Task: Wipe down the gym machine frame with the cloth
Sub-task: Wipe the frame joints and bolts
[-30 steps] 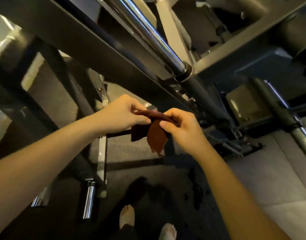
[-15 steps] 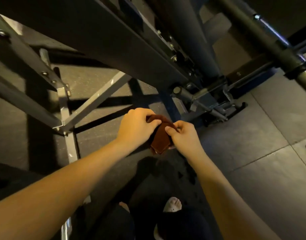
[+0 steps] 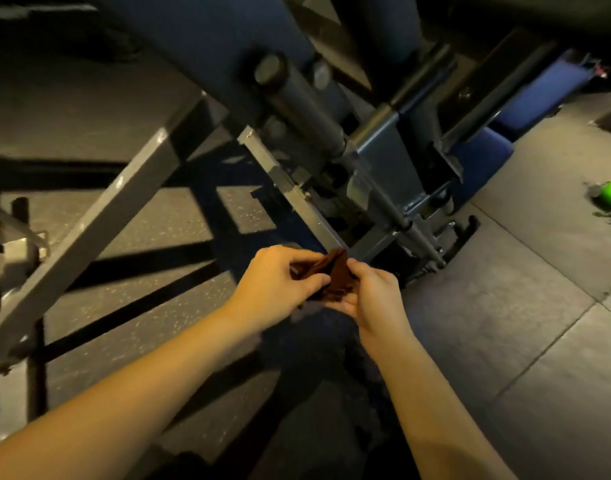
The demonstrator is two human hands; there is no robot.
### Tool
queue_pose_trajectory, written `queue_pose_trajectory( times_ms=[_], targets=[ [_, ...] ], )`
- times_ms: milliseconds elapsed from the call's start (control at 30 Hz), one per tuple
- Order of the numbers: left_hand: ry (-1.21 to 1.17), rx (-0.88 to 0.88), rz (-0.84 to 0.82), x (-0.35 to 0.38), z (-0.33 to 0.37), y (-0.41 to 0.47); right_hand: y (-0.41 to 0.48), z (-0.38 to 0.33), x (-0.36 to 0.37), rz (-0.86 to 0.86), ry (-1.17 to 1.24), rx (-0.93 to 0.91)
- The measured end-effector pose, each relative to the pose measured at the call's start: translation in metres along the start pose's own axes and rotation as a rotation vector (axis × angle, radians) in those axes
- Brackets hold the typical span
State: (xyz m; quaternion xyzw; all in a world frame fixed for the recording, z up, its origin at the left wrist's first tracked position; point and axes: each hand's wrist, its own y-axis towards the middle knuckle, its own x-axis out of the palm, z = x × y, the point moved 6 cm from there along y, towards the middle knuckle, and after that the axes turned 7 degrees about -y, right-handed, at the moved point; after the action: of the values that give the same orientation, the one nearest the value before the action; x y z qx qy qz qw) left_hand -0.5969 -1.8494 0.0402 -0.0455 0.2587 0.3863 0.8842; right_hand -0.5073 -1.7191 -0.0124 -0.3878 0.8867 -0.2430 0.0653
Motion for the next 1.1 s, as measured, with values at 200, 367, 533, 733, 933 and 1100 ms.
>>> queue_pose_trajectory(
  times_ms=[200, 367, 533, 733, 933, 1100],
  targets=[
    [-0.111, 0.124, -0.054, 0.057, -0.048, 0.027, 0.045, 0.023, -0.017, -0.088, 0.003, -0.341],
    [-0.108, 0.143, -0.006, 0.06, -0.072, 0.046, 0.087, 0.033, -0.034, 0.008, -0.005, -0.413],
    [0.155, 0.018, -0.005, 0.076, -0.092, 0.085, 0.129, 0.032, -0.078, 0.231, -0.153, -0.449],
    [0.311, -0.013, 0.094, 0.121, -0.115, 0.139, 0.182, 0.051, -0.132, 0.334, -0.191, -0.499],
    [0.382, -0.047, -0.016, 0.158, -0.135, 0.165, 0.201, 0.047, -0.131, 0.374, 0.089, -0.548],
    [0.266, -0.065, -0.01, 0.168, -0.159, 0.156, 0.213, 0.088, -0.098, 0.345, 0.04, -0.527]
  ],
)
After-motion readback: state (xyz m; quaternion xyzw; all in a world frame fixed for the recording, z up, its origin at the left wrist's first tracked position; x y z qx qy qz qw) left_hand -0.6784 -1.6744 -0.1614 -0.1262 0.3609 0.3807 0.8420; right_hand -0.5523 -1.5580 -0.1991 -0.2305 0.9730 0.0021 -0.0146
